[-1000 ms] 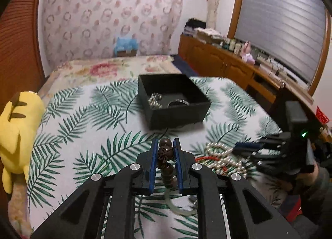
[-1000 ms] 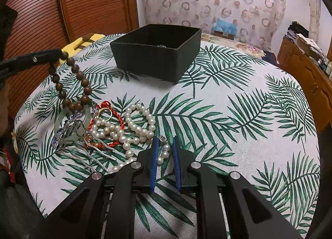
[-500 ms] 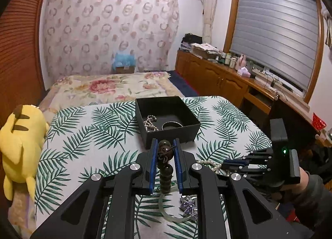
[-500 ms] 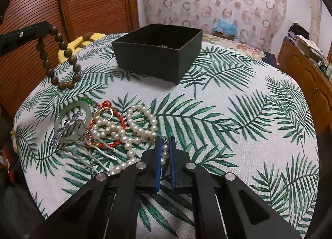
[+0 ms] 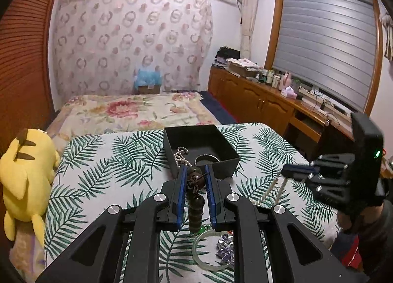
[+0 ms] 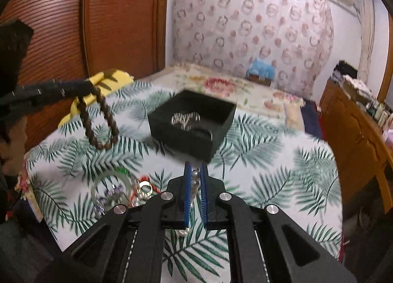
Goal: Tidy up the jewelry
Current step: 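Carry the wooden beads and pearl necklace up over the black box with both tools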
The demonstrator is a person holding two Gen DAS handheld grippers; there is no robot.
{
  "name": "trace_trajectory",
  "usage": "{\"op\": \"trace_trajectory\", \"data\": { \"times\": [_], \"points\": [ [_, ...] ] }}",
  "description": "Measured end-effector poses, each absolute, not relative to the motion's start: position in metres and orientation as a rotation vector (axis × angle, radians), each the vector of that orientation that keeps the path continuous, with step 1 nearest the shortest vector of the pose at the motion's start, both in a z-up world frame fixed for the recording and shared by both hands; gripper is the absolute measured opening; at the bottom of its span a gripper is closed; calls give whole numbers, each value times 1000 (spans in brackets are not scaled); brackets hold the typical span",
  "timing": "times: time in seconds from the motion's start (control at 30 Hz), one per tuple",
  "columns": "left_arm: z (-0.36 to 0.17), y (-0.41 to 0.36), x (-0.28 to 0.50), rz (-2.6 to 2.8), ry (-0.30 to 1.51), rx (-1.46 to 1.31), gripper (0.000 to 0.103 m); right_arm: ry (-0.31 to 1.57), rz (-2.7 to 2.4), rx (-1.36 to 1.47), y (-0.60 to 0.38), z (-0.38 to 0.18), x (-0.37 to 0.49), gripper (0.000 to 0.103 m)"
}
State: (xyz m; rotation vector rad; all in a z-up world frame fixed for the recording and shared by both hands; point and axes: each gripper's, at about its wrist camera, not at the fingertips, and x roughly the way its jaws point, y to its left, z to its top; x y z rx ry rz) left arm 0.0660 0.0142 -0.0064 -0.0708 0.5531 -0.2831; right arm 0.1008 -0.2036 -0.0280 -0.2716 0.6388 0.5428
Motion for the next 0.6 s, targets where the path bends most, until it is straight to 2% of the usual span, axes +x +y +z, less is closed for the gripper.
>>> {"op": "trace_trajectory", "data": {
  "times": [0.6],
  "points": [
    [16,4,82,-303,502,-39,14,454,522,-279,-204,54,116,8]
  ]
}}
